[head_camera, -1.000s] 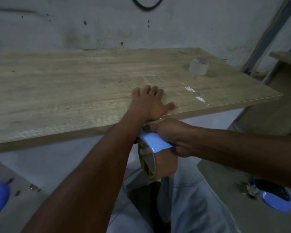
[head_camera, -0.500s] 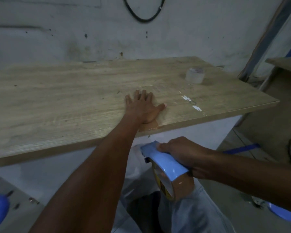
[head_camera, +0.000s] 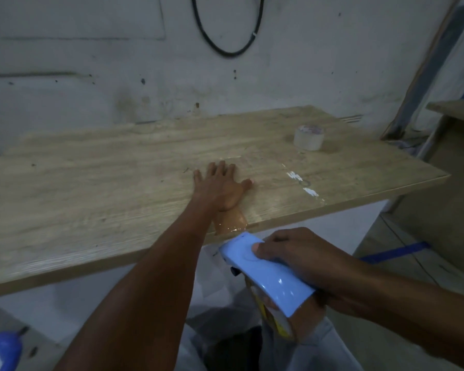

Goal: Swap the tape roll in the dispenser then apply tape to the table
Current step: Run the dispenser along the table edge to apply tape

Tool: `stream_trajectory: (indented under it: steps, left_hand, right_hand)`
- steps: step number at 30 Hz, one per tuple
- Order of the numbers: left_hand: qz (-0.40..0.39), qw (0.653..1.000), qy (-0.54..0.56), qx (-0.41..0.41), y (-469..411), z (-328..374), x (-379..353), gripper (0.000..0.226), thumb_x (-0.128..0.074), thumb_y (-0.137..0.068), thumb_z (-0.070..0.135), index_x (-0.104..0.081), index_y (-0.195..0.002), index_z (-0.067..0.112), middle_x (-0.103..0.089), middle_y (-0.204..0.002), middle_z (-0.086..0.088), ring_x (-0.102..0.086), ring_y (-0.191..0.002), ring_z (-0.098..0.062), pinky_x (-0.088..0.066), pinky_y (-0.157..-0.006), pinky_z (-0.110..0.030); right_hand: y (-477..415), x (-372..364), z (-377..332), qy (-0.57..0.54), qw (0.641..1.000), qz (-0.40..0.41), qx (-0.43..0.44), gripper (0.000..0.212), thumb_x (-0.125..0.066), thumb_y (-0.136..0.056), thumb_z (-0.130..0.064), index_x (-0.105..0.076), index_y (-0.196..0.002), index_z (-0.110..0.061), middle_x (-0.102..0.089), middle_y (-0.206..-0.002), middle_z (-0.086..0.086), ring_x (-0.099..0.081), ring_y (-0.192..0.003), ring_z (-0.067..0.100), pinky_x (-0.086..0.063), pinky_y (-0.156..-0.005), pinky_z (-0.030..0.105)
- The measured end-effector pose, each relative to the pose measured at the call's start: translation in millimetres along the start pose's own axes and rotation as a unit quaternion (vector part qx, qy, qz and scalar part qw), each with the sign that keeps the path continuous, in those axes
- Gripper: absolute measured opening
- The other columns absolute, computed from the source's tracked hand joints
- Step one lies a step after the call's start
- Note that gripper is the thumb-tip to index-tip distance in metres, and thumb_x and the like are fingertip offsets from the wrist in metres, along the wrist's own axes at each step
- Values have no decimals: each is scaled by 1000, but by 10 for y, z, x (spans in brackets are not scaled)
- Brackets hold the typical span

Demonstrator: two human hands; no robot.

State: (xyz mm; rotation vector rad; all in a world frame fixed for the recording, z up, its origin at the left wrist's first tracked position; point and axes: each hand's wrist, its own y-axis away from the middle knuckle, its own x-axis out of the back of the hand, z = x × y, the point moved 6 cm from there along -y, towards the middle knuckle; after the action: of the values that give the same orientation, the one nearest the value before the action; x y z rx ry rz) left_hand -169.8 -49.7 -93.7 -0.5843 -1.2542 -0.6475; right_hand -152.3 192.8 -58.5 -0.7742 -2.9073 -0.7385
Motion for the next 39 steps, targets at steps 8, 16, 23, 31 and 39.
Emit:
stream_trajectory:
  steps: [8, 16, 23, 31, 39]
  left_hand:
    - [2, 998, -2, -56, 111, -36, 106, 63, -44, -97, 51, -32, -154, 26, -28, -163, -3, -22, -150, -28, -16, -118, -56]
    - [54, 997, -46, 1, -75, -403, 152, 69, -27, -81, 61, -43, -139, 27, -45, -144, -2, -39, -134, -28, -31, -103, -51]
    - [100, 993, -43, 47, -176, -596, 191, 60, -20, -93, 62, -47, -129, 24, -51, -139, -2, -45, -131, -28, -34, -103, -55]
    - [93, 992, -34, 83, -321, -1028, 224, 70, -22, -94, 70, -37, -146, 26, -34, -159, -1, -29, -146, -26, -21, -114, -57]
    - [107, 988, -39, 106, -363, -1030, 230, 71, -22, -93, 71, -36, -148, 28, -33, -160, 1, -27, -147, -24, -20, -114, -55]
  right_hand:
    - [-3, 204, -916, 1, 981, 41, 189, 39, -68, -66, -16, -74, -103, -5, -76, -97, 19, -73, -84, 34, -56, -73, 43]
    - [-755, 124, -1264, 251, 866, 218, 373, 43, -74, -74, -25, -65, -115, -14, -75, -99, 5, -70, -91, 25, -56, -78, 37]
    - [-1341, 79, -1161, 370, 777, 282, 424, 18, -62, -74, -19, -53, -85, -9, -56, -71, 5, -56, -75, 34, -37, -62, 35]
    - [-1741, 120, -1160, 397, 751, 294, 438, 25, -64, -71, -8, -40, -66, -17, -63, -65, 14, -60, -65, 35, -43, -59, 33]
    - [-2009, 52, -1229, 440, 728, 315, 421, 13, -72, -60, -8, -60, -64, -8, -67, -61, 13, -65, -58, 33, -49, -55, 30]
